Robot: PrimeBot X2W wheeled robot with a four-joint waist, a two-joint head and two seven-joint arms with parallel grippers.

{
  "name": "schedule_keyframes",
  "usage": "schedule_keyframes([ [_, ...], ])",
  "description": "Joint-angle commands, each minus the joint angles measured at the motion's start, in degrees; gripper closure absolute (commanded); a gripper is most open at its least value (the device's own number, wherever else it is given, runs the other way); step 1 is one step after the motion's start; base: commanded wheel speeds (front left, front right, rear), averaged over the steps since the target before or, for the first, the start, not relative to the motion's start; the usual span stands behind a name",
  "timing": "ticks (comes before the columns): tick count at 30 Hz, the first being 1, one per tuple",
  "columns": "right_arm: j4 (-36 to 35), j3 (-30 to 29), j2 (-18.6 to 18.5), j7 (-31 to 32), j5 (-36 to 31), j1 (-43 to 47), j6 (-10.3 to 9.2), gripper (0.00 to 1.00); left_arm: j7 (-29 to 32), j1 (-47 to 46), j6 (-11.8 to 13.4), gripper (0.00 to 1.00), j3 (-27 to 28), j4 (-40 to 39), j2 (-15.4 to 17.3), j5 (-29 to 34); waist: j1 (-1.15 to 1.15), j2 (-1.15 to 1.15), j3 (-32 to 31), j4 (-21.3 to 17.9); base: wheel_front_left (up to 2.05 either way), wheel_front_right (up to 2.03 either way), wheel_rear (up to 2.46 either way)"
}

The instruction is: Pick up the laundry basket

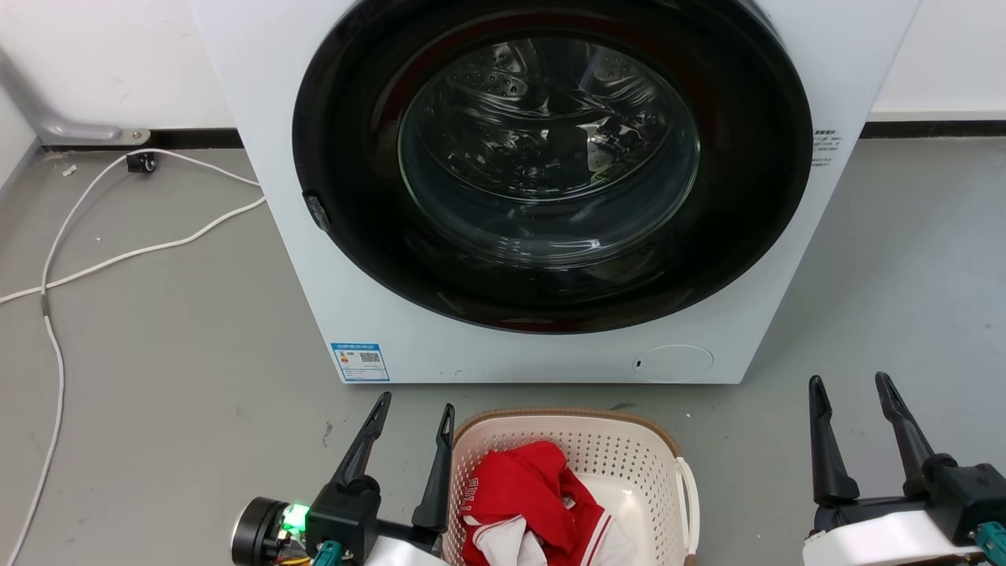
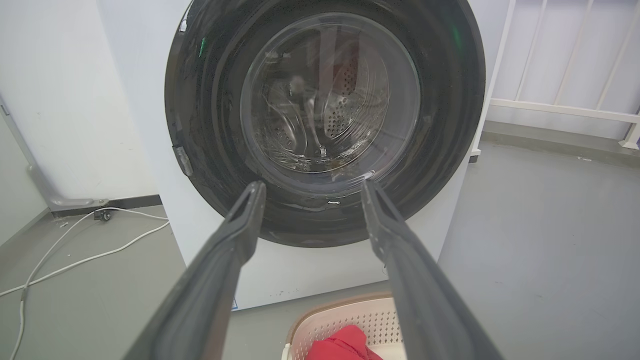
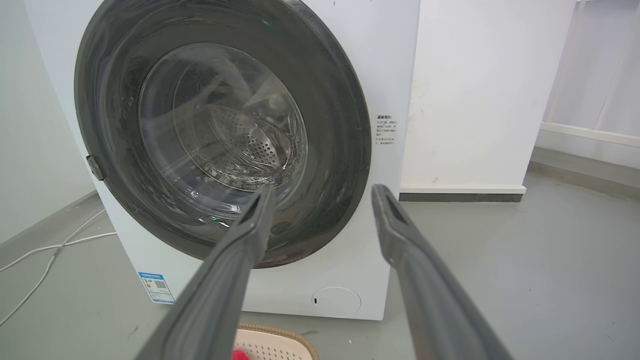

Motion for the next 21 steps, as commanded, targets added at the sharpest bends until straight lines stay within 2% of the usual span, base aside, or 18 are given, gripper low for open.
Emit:
schedule_keyframes([
  [1,0.1,0.0,0.0,-0.1,0.4,0.6,-0.02,0.00,-0.3,0.5,-0.2,0.00,0.1,0.1,-0.1,0.0,0.00,0.00,-0.1,0.0,0.00,0.00,0.00],
  [15,2.2,0.3,0.0,-0.1,2.0,0.2,-0.02,0.00,-0.2,0.8,-0.3,0.00,1.1,1.7,-0.1,-1.6,0.00,0.00,0.9,-0.5,0.00,0.00,0.00],
  [21,2.9,0.9,0.0,-0.1,-0.1,-3.0,-0.02,0.00,-0.2,-2.0,-0.5,0.00,1.6,4.7,-0.1,-1.8,0.00,0.00,6.9,-1.2,0.00,0.00,0.00],
])
